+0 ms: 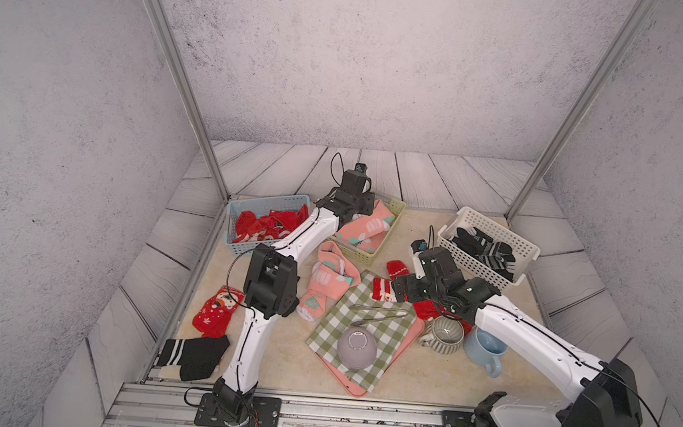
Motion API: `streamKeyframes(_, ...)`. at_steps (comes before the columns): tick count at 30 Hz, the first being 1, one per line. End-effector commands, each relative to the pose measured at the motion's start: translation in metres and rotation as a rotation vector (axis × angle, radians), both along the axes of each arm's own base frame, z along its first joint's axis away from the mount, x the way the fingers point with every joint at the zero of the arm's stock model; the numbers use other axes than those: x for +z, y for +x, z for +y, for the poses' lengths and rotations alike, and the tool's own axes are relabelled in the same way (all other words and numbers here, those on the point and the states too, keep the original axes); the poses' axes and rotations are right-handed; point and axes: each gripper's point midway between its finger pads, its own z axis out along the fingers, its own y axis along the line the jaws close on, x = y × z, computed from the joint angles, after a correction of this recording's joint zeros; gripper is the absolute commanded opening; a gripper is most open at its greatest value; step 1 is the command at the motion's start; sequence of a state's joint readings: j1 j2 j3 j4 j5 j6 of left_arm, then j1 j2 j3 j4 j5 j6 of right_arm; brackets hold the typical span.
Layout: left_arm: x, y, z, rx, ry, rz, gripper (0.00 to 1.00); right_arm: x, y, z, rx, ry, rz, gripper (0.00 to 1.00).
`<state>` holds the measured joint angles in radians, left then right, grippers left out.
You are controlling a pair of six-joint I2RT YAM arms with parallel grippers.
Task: Sort the socks into the basket by color
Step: Place the sock in the bin.
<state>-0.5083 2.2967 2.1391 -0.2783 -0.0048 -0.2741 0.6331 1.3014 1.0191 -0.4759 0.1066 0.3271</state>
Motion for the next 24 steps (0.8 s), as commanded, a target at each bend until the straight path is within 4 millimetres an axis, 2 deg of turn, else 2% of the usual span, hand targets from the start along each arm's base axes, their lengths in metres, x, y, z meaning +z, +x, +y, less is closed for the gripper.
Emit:
streamKeyframes(1, -0.041, 0.002, -0.004, -0.01, 0.025, 0.083, 0.51, -0.006, -0.001, -0.005, -0.019, -0.011, 0.019, 0.99)
streamKeyframes(6, -0.07, 0.001, -0.003, 0.002, 0.046, 0.142, 0.52, -0.005, -0.003, -0.006, -0.014, -0.009, 0.016, 0.99)
streamKeyframes(10, -0.066, -0.003, 0.003, 0.021, 0.046, 0.12, 0.54, -0.004, -0.003, -0.006, -0.014, -0.009, 0.019, 0.99)
streamKeyframes(16, -0.03, -0.014, 0.02, 0.046, 0.06, 0.07, 0.56, 0.002, -0.004, -0.005, -0.01, 0.008, 0.011, 0.99)
streamKeyframes(24, 0.024, -0.048, 0.06, 0.085, 0.036, 0.03, 0.65, 0.011, -0.007, 0.004, 0.021, 0.059, 0.013, 0.99)
